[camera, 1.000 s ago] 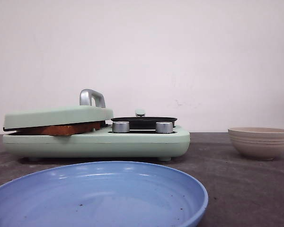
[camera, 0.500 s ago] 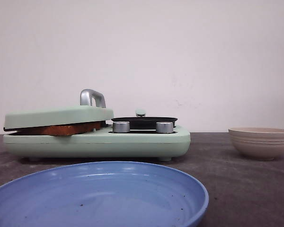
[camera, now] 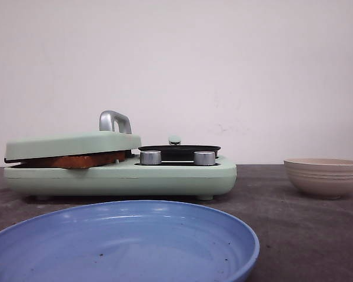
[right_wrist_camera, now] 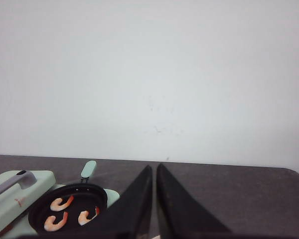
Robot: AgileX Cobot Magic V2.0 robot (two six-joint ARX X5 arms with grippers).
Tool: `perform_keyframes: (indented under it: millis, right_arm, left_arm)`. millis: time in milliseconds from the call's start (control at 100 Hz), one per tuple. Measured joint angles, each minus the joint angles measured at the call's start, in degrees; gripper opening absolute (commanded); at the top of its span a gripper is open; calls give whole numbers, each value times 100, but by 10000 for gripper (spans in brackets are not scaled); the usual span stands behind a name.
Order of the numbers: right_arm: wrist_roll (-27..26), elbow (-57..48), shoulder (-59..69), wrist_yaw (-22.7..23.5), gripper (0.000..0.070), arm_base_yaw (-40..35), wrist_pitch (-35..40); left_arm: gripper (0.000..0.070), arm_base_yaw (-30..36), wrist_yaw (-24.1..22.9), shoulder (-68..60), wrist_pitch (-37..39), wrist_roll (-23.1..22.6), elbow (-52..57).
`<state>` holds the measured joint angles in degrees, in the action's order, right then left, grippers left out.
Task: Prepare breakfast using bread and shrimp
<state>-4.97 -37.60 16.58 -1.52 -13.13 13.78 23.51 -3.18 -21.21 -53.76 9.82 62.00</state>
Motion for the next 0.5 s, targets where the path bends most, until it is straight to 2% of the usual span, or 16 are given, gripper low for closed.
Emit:
perform_keyframes:
  millis: [500]
  right_arm:
    - [0,0,0,0,6,0,-79]
  left_arm:
    - [16,-4,-13,0,9,-4,0]
